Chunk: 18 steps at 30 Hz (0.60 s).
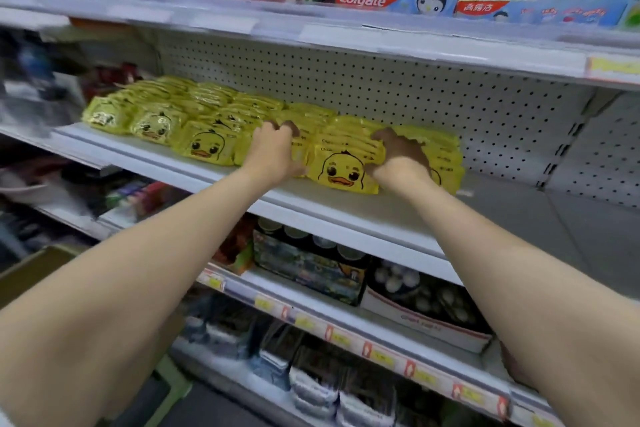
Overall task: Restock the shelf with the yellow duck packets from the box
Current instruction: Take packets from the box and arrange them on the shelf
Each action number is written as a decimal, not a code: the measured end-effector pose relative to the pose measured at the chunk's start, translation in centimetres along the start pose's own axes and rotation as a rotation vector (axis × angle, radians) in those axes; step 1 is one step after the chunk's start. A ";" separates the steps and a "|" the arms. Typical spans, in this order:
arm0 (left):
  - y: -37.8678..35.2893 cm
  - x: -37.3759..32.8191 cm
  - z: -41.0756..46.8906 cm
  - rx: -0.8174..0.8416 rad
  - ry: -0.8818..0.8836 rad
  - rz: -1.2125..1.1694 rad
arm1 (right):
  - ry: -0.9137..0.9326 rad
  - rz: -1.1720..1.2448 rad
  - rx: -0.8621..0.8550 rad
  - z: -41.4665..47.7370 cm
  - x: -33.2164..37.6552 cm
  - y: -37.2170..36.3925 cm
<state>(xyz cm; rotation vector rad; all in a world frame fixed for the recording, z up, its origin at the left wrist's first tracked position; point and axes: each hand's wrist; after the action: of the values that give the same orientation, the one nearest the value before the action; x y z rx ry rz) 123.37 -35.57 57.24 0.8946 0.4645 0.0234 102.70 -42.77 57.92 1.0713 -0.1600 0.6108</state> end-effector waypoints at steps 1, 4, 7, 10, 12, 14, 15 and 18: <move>0.6 1.4 -0.4 -0.008 -0.002 -0.011 | 0.019 0.005 0.017 -0.6 1.4 -0.6; 2.7 6.2 -1.6 -0.008 0.018 -0.028 | 0.098 -0.004 0.061 -2.7 5.9 -2.6; 5.7 12.2 -3.1 0.013 0.067 0.003 | 0.154 0.018 0.105 -5.0 11.6 -5.2; 8.9 19.4 -5.1 0.049 0.097 0.056 | 0.220 0.036 0.178 -7.7 18.2 -8.6; 11.1 24.2 -6.3 0.084 0.125 0.106 | 0.270 0.058 0.238 -9.4 22.7 -10.9; 13.2 28.6 -7.5 0.091 0.153 0.143 | 0.317 0.069 0.274 -11.1 26.8 -13.0; 14.2 30.7 -8.0 0.088 0.169 0.158 | 0.338 0.081 0.282 -12.0 28.7 -14.0; 16.2 35.9 -9.9 0.111 0.222 0.209 | 0.378 0.103 0.316 -14.6 33.2 -17.1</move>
<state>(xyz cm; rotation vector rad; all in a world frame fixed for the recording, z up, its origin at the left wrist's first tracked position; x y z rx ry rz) 154.51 -10.43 50.61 1.0520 0.5812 0.2925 136.93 -22.99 51.16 1.2345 0.2189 0.9414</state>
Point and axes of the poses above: each hand's wrist, its own z-axis towards the middle knuckle, its own y-axis out of the back of the hand, x = y × z, and after that the axes turned 15 degrees about -x, right-handed
